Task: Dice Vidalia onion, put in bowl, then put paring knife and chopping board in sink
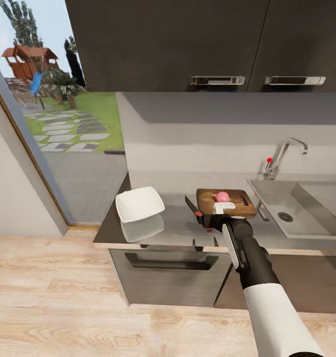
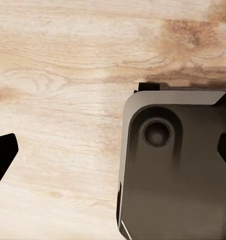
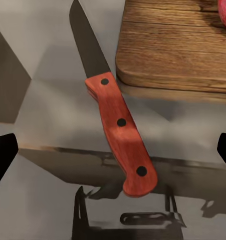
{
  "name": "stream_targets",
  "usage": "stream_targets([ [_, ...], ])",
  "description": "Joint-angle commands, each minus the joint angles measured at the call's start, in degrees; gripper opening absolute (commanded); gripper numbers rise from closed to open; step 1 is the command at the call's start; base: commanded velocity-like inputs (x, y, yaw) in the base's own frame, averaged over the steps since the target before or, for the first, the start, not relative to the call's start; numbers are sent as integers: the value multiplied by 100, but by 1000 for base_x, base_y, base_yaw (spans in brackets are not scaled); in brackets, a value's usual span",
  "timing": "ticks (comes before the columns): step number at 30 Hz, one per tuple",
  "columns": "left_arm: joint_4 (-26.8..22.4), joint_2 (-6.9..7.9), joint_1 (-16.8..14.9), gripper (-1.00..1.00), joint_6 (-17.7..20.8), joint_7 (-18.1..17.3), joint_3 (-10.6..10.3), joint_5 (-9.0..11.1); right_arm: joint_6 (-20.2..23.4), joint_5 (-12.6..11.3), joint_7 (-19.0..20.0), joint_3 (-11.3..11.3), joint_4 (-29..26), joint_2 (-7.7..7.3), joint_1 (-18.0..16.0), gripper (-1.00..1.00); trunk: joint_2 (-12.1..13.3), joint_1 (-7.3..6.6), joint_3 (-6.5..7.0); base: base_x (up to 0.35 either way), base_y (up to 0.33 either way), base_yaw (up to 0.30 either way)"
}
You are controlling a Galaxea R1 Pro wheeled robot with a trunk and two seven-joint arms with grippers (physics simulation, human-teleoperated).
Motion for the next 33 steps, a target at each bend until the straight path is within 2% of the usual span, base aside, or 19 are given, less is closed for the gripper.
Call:
stream_targets([
  [1, 22, -3, -9, 100, -38, 2, -50, 48, 26, 56, 47, -10, -6, 4, -4, 100, -5, 1, -9, 0, -28, 0],
  [10, 22, -3, -9, 100, -38, 2, -50, 48, 26, 78, 47, -15, -6, 4, -4, 100, -5, 1, -11, 0, -3, 0],
  [16, 22, -3, -9, 100, -38, 2, -50, 48, 26, 215, 47, -15, -6, 4, -4, 100, -5, 1, -11, 31, -38, 0],
  [33, 22, -3, -9, 100, -38, 2, -49, 48, 26, 223, 47, -7, -6, 4, -4, 100, -5, 1, -75, 16, -20, 0],
])
